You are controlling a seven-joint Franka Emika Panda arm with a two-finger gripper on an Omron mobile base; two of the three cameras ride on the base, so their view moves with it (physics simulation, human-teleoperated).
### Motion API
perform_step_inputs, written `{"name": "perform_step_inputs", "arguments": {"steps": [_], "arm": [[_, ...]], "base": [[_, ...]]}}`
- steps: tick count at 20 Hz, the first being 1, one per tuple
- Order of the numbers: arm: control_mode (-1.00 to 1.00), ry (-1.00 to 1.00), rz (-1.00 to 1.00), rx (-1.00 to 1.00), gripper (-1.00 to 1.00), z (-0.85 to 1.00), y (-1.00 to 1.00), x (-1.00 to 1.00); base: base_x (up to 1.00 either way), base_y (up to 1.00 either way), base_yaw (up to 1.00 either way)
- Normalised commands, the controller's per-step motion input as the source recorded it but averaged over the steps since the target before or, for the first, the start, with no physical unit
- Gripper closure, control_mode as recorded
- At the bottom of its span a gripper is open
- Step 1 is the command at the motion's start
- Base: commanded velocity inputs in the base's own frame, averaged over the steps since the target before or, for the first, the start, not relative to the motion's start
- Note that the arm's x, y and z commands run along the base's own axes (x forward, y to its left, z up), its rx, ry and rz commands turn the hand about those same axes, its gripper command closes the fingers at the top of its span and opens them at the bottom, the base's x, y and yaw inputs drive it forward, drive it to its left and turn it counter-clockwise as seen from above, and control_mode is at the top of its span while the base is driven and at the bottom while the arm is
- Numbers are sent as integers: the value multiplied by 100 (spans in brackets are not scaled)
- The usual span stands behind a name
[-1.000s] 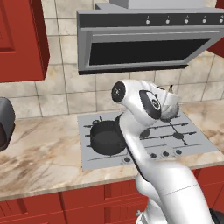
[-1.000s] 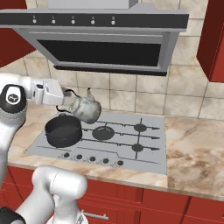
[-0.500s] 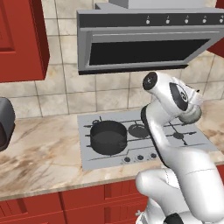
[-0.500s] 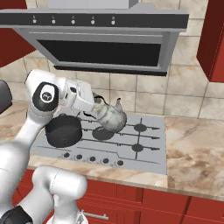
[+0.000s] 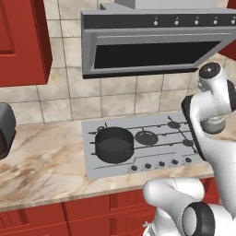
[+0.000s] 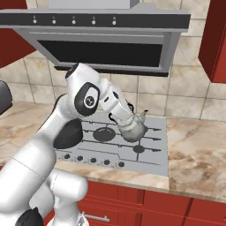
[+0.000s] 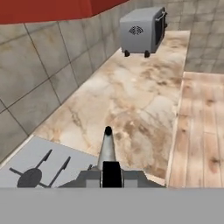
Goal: Pick the kettle from the counter and place it on a stove burner. Then turn the burner on.
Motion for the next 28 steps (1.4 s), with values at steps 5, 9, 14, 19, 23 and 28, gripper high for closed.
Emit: {"name": "perform_step_inputs", "arguments": {"steps": [5, 9, 14, 19, 23, 28], "arm": [[-100, 17, 2, 36, 100, 0, -51, 7], [-100, 17, 0, 33, 100, 0, -19, 29], [-100, 10, 0, 28, 100, -4, 0, 31], [-100, 0, 0, 3, 100, 0, 0, 1], [-100, 0, 0, -1, 100, -8, 0, 0], [-100, 0, 0, 0, 100, -35, 0, 0]], "base": [[0, 0, 0], [0, 0, 0], [0, 0, 0], [0, 0, 0], [0, 0, 0], [0, 0, 0]]}}
